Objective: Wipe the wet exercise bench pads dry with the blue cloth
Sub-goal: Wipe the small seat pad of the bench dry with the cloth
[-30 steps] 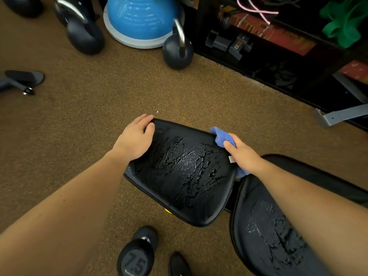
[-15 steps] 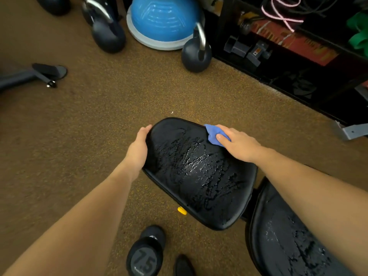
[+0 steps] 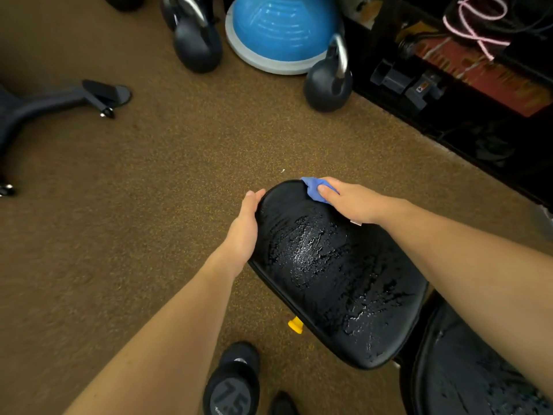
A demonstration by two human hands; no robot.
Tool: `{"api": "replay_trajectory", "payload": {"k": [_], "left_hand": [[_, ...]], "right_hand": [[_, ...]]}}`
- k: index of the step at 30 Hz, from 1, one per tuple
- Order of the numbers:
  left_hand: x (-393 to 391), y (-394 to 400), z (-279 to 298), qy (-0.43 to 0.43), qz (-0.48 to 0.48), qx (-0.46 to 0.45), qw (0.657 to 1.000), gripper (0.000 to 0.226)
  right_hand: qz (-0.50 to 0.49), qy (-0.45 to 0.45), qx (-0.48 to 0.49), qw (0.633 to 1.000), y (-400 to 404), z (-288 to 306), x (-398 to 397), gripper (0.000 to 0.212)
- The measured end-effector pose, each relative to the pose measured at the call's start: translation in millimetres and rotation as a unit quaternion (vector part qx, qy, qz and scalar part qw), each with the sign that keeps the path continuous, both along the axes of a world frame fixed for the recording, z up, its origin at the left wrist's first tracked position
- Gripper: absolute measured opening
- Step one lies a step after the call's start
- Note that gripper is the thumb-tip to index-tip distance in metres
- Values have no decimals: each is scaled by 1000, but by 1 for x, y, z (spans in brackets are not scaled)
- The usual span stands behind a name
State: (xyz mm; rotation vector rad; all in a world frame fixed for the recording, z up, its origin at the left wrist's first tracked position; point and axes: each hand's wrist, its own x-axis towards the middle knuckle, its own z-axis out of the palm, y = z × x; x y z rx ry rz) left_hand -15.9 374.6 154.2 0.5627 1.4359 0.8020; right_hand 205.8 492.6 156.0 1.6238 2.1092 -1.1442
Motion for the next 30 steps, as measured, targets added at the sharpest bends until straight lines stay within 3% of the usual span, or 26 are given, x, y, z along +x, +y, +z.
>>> {"api": "replay_trajectory", "payload": {"k": [6,8,10,12,14,16,19,24,26,30], "left_hand": [[-6,1,0,6,-16,14,1000,50],[-10,9,2,70,-15,66,995,58],[-12,21,7,125,-12,136,983,50],[-6,36,11,166,-64,184,967,43],[1,49,11,213,-155,179,948,45],[5,55,10,261,-201,175,928,49],[8,59,17,364,-252,168,881,48],[23,69,27,566,-298,155,753,40],[32,80,24,565,-318,187,738,41],[59,102,20,457,-379,176,785,50]], "right_hand": [[53,40,9,998,15,-3,-40,41],[80,59,13,995,17,-2,-52,39],[91,70,7,993,17,-1,-56,41],[51,108,-34,992,19,2,-52,48],[-57,167,-66,982,25,1,-43,40],[-101,149,-10,984,26,4,-27,25],[-30,80,73,994,8,8,3,29],[-14,104,83,991,-15,1,15,43],[-5,115,76,990,-13,0,15,43],[-39,184,-4,982,-2,-3,34,47]]}}
